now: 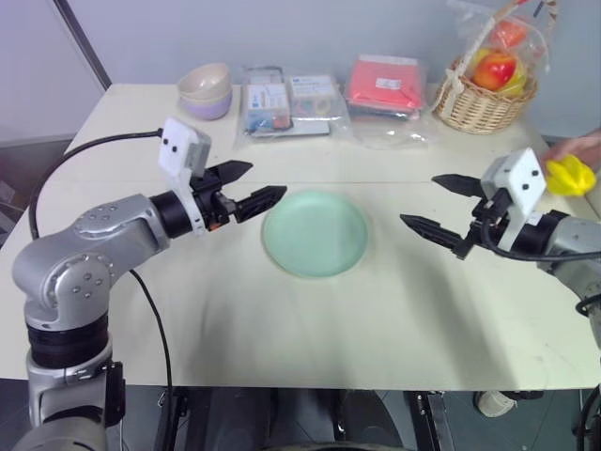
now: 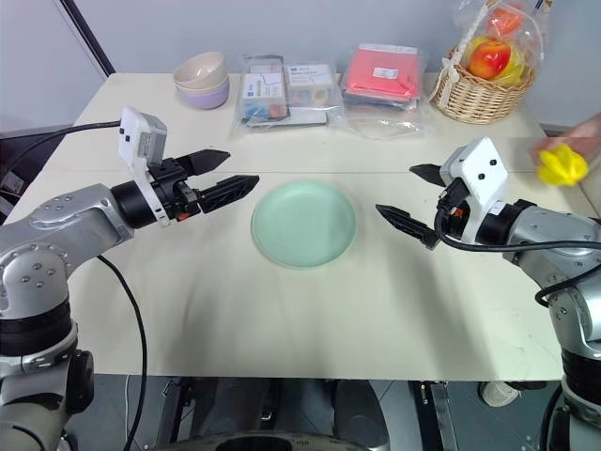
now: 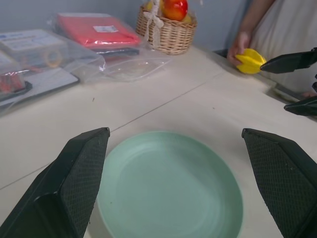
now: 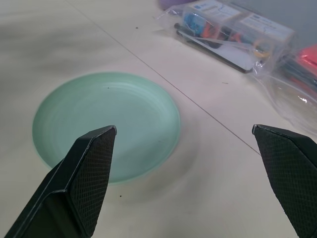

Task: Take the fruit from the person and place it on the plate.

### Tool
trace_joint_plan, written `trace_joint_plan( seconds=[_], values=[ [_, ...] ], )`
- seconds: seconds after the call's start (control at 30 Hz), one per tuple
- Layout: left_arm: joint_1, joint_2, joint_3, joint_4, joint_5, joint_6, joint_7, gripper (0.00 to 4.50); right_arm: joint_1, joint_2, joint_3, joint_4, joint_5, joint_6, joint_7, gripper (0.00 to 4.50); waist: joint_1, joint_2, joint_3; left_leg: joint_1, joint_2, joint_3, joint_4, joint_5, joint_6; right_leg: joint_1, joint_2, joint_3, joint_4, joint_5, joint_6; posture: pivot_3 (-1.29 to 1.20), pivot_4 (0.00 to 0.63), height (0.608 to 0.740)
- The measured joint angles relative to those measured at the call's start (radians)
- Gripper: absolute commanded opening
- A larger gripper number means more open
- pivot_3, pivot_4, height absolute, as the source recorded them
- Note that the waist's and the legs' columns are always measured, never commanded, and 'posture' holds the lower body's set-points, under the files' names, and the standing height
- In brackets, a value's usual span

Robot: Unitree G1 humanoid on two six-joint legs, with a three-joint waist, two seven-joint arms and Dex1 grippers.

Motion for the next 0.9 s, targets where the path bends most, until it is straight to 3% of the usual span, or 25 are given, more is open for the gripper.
trace_joint_plan(
  seconds=[0.57,0.9],
  values=[
    [0.0,0.0,-0.003,0.003,0.001,-0.015,0.002,4.47,-0.056,0.023,0.0,0.005,0.0,0.002,-0.034,4.5,0.0,0.0,0.0,0.0,0.0,0.0,0.0,0.0,-0.001,0.0,0.0,0.0,0.0,0.0,0.0,0.0,0.15,0.74],
    [-0.015,-0.003,-0.028,0.021,0.008,-0.039,0.001,4.47,-0.449,0.258,-0.001,0.127,0.134,0.274,-0.362,4.5,-0.001,0.0,0.0,-0.001,0.0,0.0,-0.002,0.002,-0.004,-0.002,0.0,0.0,-0.001,0.0,0.0,0.0,0.15,0.74]
  ],
)
